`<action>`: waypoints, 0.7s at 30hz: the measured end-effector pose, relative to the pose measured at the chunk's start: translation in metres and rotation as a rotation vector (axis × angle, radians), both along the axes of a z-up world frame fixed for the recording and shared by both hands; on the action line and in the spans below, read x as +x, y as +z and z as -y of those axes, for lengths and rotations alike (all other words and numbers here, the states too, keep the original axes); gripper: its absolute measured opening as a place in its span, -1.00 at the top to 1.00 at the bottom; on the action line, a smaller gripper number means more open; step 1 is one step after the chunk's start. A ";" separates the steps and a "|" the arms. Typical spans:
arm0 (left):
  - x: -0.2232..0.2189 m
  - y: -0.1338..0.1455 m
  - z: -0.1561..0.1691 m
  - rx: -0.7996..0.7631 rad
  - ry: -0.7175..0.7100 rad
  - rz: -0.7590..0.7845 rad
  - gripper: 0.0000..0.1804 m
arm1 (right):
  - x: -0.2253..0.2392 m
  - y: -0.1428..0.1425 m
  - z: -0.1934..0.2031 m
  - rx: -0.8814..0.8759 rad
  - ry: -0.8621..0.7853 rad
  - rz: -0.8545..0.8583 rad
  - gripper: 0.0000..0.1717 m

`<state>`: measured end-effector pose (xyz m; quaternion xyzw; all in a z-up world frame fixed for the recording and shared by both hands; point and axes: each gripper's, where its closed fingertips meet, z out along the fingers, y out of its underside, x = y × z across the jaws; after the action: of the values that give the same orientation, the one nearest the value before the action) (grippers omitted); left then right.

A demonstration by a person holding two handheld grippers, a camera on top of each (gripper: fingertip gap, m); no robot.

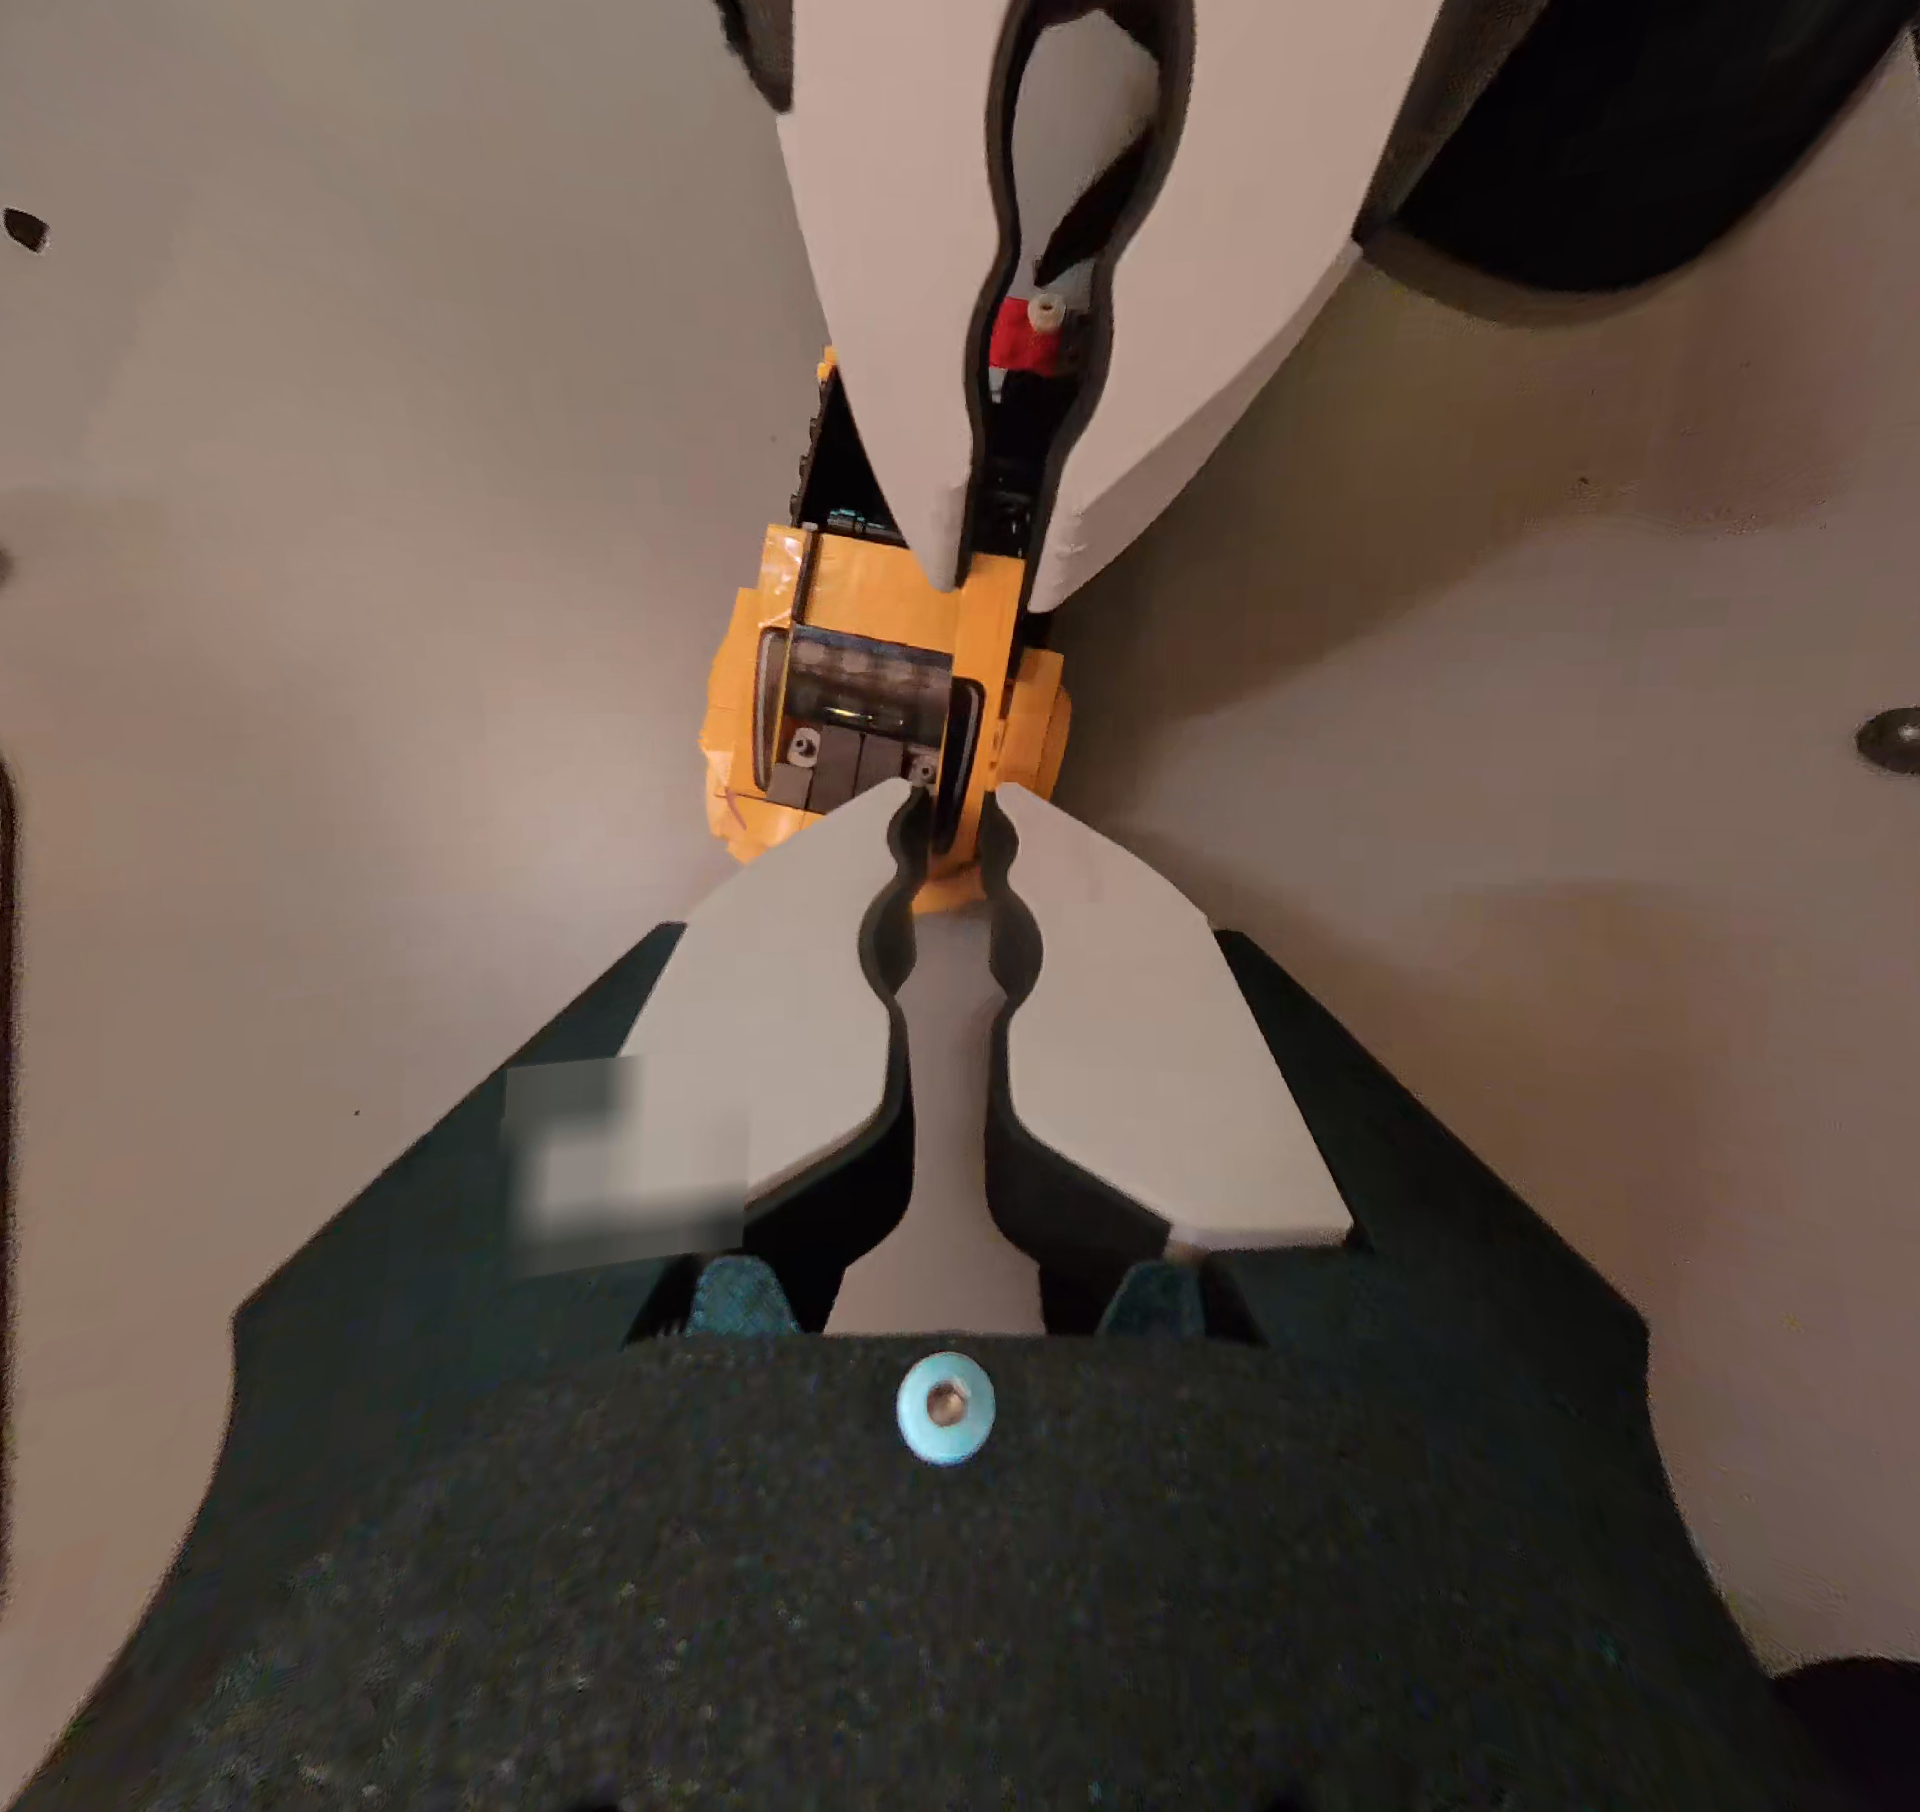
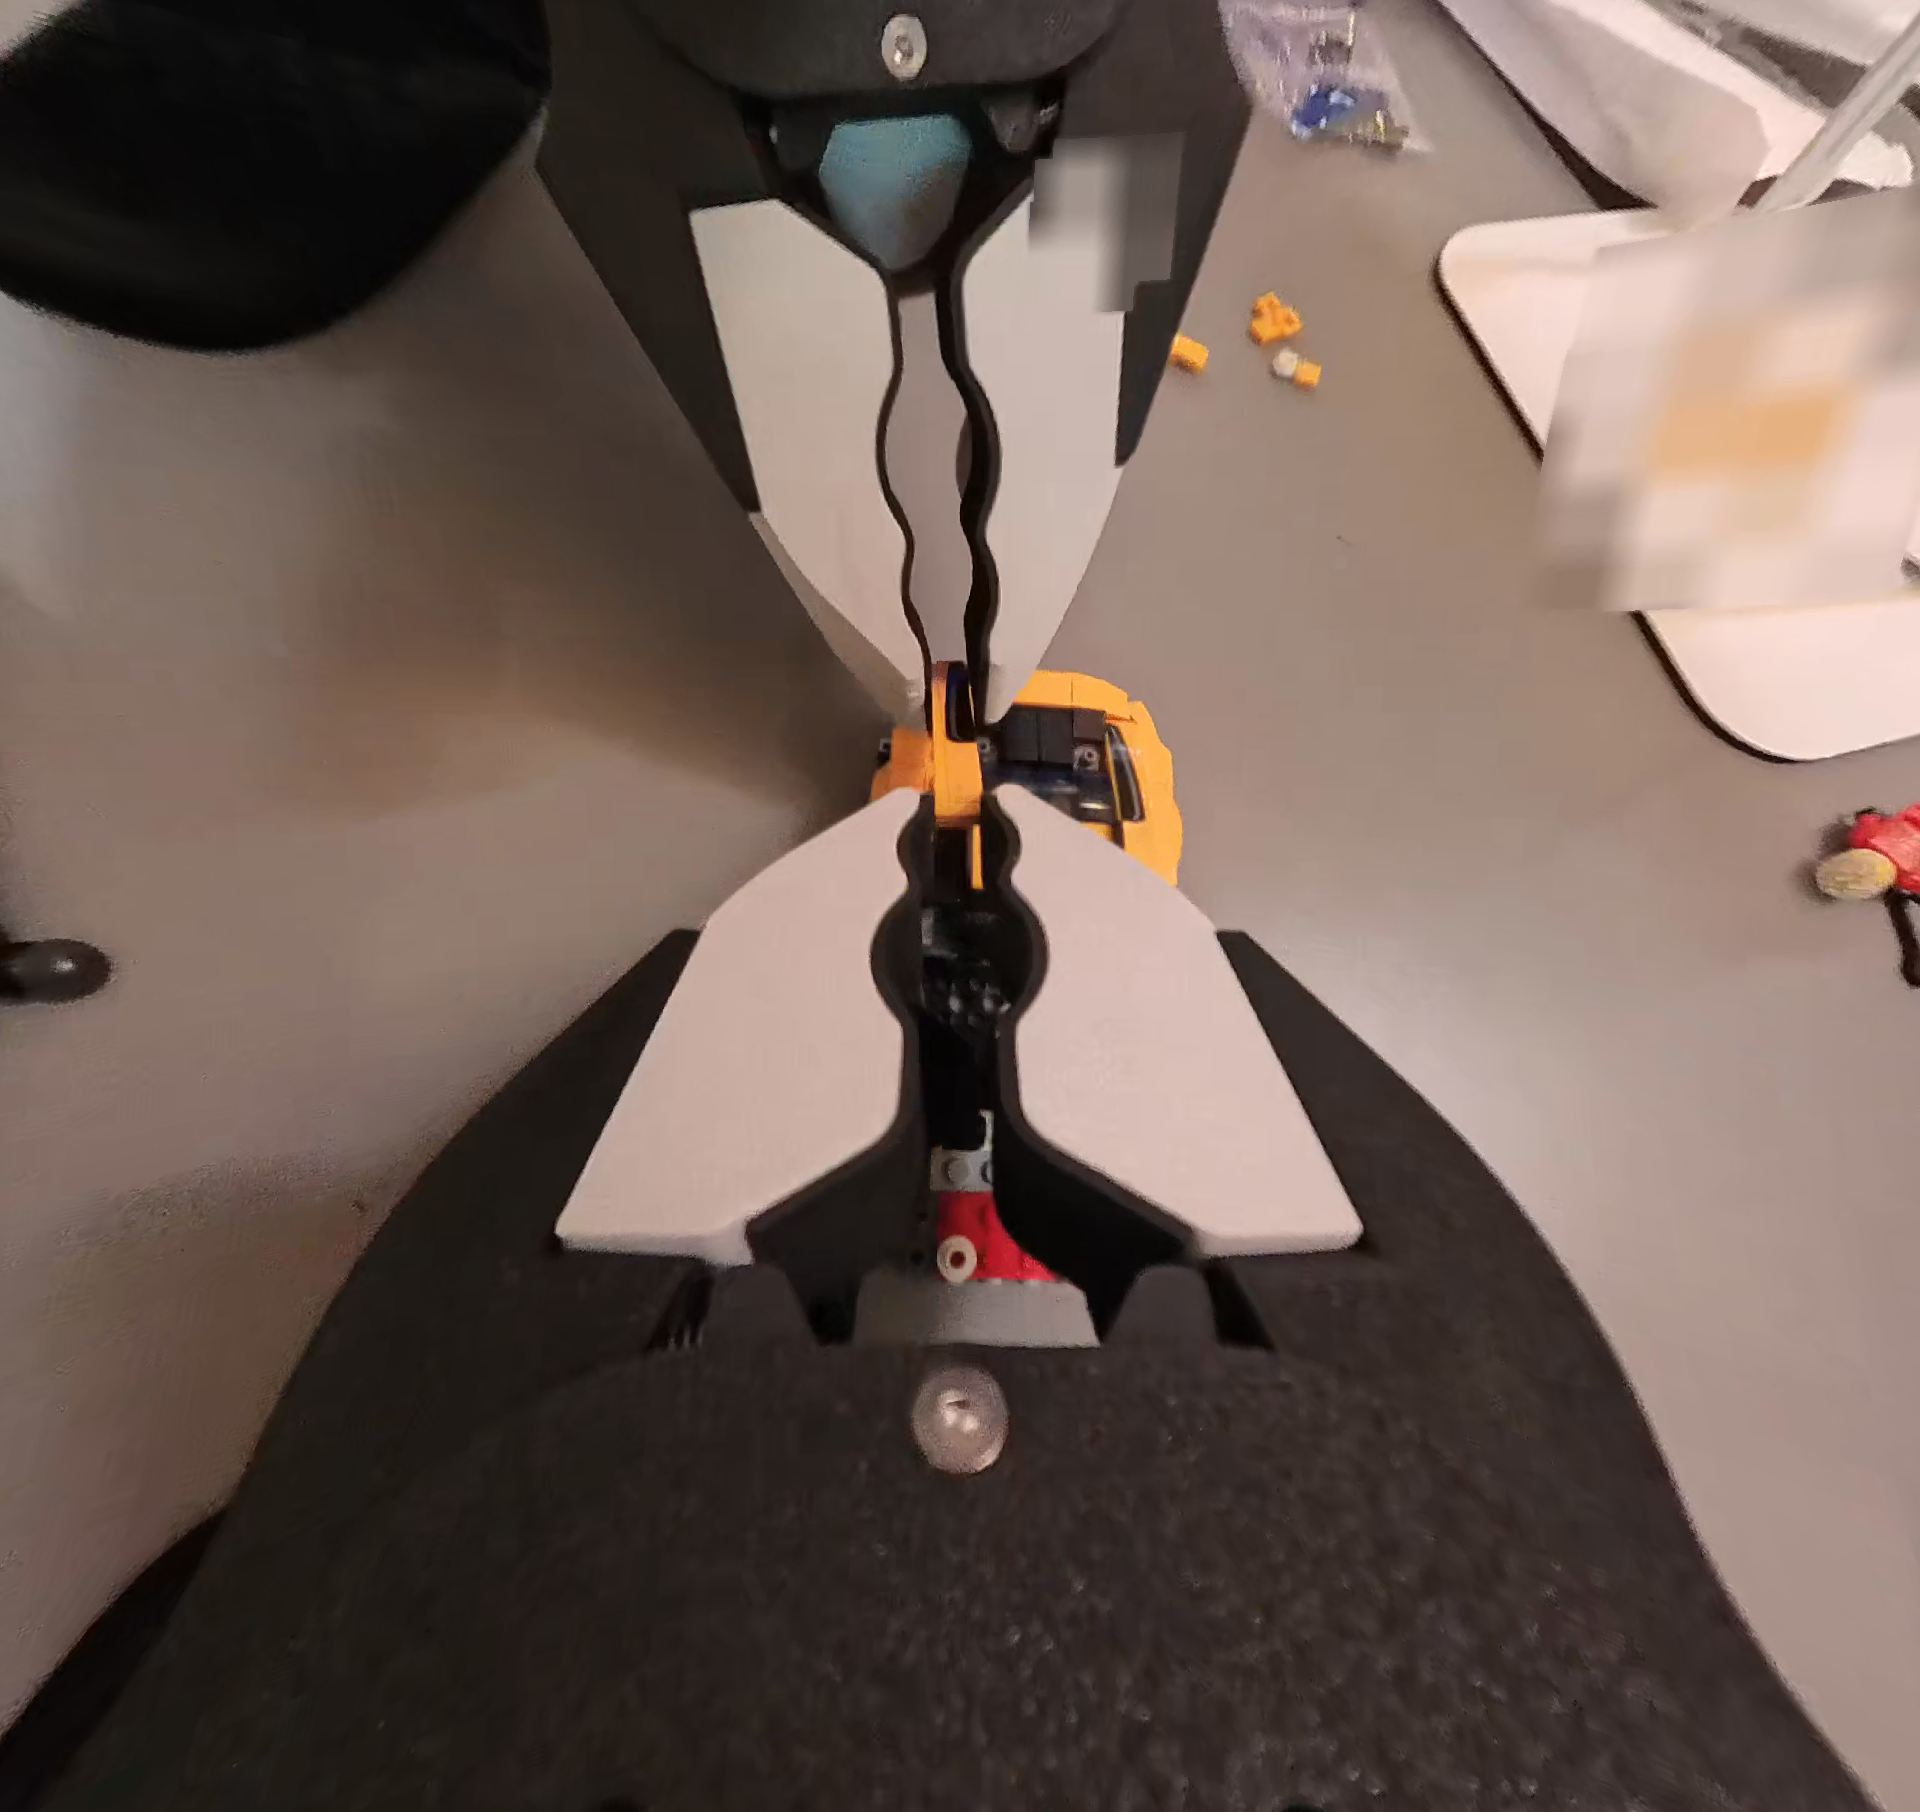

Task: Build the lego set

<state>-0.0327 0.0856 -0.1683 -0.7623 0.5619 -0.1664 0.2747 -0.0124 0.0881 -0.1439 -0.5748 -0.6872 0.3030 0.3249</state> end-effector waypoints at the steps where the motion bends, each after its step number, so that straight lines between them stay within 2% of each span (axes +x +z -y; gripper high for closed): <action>1: -0.001 0.000 -0.001 -0.002 -0.003 0.003 0.90 | 0.000 -0.002 0.000 0.018 -0.007 0.020 0.91; 21: -0.009 -0.002 0.000 0.095 -0.039 0.063 0.86 | 0.001 -0.013 0.001 0.057 -0.136 0.216 0.91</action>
<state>-0.0418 0.0852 -0.1699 -0.7317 0.5749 -0.1689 0.3249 -0.0113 0.0866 -0.1565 -0.6401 -0.6857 0.1970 0.2850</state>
